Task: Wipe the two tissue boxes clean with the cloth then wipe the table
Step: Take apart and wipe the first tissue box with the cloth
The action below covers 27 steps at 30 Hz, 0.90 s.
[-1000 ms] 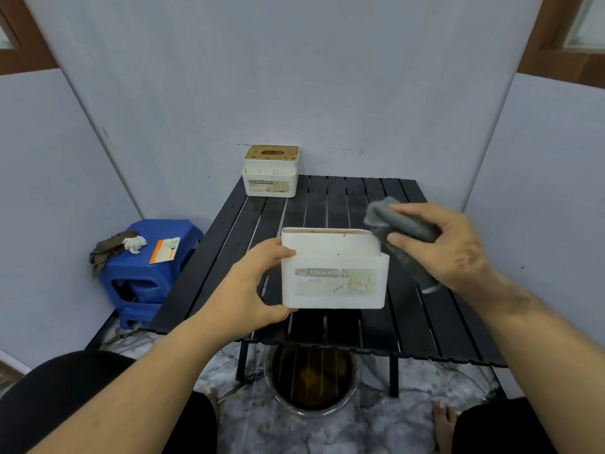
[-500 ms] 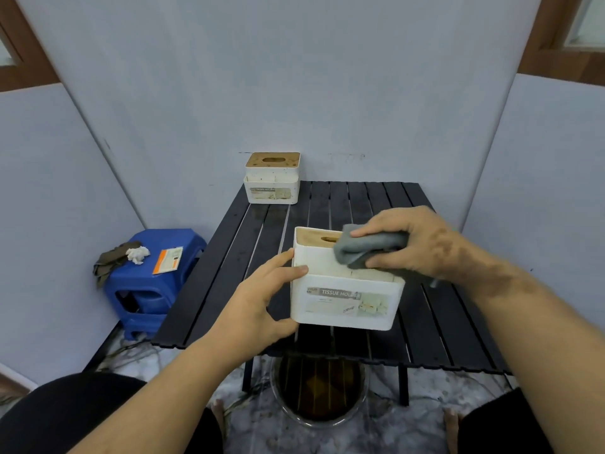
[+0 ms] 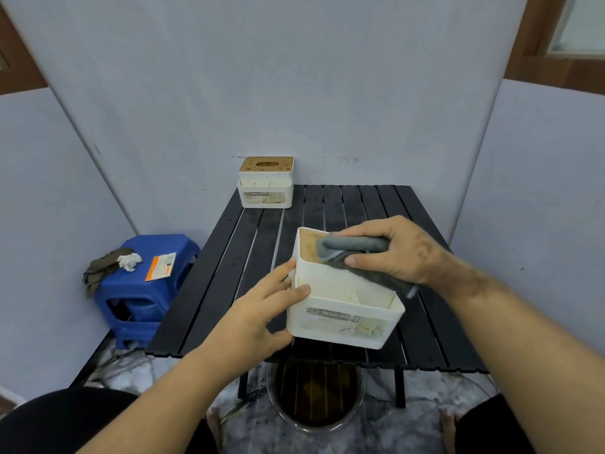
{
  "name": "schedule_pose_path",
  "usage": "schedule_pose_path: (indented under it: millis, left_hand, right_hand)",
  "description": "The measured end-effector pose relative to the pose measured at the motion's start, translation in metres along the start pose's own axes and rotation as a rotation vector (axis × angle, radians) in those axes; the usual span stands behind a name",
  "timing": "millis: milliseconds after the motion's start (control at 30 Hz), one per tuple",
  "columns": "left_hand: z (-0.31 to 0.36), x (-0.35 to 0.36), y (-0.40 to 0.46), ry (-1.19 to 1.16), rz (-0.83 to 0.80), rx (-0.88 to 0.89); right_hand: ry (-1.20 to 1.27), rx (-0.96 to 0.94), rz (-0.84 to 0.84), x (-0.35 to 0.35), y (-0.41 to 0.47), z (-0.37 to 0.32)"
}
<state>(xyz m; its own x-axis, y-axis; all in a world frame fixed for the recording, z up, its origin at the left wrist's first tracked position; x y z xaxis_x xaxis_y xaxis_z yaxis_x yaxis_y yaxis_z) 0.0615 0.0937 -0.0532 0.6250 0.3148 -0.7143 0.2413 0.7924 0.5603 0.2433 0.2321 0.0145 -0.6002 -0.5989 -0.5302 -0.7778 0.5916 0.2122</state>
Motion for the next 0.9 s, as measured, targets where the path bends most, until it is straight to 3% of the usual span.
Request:
schedule_pose_path:
  millis: [133, 367, 533, 733, 900]
  left_hand:
    - [0.007, 0.003, -0.002, 0.066, -0.013, 0.065]
    - [0.002, 0.014, -0.013, 0.137, -0.071, -0.002]
    - [0.003, 0.017, -0.019, 0.232, -0.115, 0.028]
    - [0.007, 0.018, -0.019, 0.274, -0.131, 0.017]
    - [0.006, 0.021, -0.020, 0.210, -0.128, -0.024]
  right_hand:
    - [-0.139, -0.081, 0.079, 0.028, 0.024, -0.019]
    - [-0.333, 0.198, 0.306, -0.001, 0.031, 0.024]
    - [-0.389, -0.084, 0.144, 0.040, 0.038, -0.018]
    - [-0.429, 0.177, 0.244, 0.004, 0.032, 0.013]
    - [-0.550, 0.237, 0.243, -0.008, 0.019, 0.023]
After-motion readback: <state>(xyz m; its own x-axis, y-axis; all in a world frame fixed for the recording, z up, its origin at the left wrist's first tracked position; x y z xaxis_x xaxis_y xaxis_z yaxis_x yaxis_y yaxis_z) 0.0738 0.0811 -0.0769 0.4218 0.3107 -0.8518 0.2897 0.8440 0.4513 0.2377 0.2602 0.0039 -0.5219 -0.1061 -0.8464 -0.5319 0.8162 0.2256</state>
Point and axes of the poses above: each hand's wrist, its own y-axis towards the middle knuckle, its own x-axis out of the palm, z = x × y, the point moved 6 cm from there along y, towards the middle knuckle, and after that the axes turned 1 degree about -z, right-handed, at the moved point
